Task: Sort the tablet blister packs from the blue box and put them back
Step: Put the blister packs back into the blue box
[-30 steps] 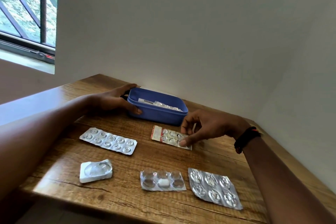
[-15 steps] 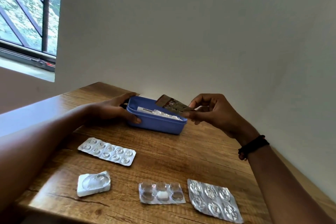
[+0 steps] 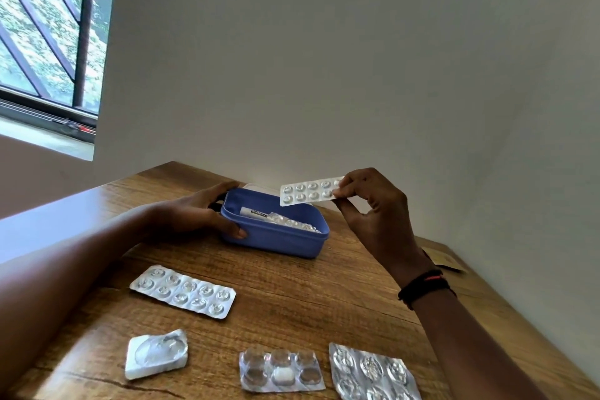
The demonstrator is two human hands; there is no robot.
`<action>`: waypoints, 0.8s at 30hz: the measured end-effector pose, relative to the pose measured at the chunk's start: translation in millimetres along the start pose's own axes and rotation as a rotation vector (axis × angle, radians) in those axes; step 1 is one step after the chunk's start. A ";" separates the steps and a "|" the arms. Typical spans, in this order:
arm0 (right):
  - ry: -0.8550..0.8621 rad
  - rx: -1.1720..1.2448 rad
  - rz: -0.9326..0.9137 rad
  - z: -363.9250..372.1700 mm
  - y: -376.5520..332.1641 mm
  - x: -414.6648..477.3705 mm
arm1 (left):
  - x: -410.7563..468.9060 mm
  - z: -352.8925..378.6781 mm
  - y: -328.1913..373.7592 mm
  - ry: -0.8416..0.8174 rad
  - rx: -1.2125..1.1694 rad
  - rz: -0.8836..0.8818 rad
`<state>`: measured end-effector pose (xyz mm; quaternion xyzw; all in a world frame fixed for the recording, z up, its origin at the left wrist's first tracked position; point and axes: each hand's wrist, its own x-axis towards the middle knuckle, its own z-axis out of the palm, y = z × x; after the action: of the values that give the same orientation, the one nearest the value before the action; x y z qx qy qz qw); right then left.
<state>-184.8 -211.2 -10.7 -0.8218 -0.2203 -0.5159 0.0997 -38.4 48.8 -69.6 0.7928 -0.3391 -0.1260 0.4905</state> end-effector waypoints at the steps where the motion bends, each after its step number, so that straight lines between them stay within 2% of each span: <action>1: -0.002 -0.002 -0.001 0.3 -0.1 -0.3 | -0.2 0.1 -0.2 -0.002 0.001 0.001; 9: 0.018 0.119 0.106 7.4 1.3 -3.7 | 0.0 -0.6 -0.3 -0.010 0.014 -0.015; 11: 0.042 0.199 0.210 11.6 -0.9 -4.5 | -0.2 -0.4 -0.2 -0.006 0.013 -0.014; 19: 0.025 0.621 0.847 19.7 0.3 -6.6 | -0.9 0.0 0.1 -0.010 0.002 -0.020; 24: 0.027 0.701 0.950 21.3 3.4 -6.9 | -0.7 -1.0 -0.4 -0.009 0.009 -0.023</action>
<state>-168.6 -207.7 -26.2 -0.7416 0.0158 -0.3216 0.5885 -38.2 50.1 -69.6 0.7981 -0.3329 -0.1338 0.4840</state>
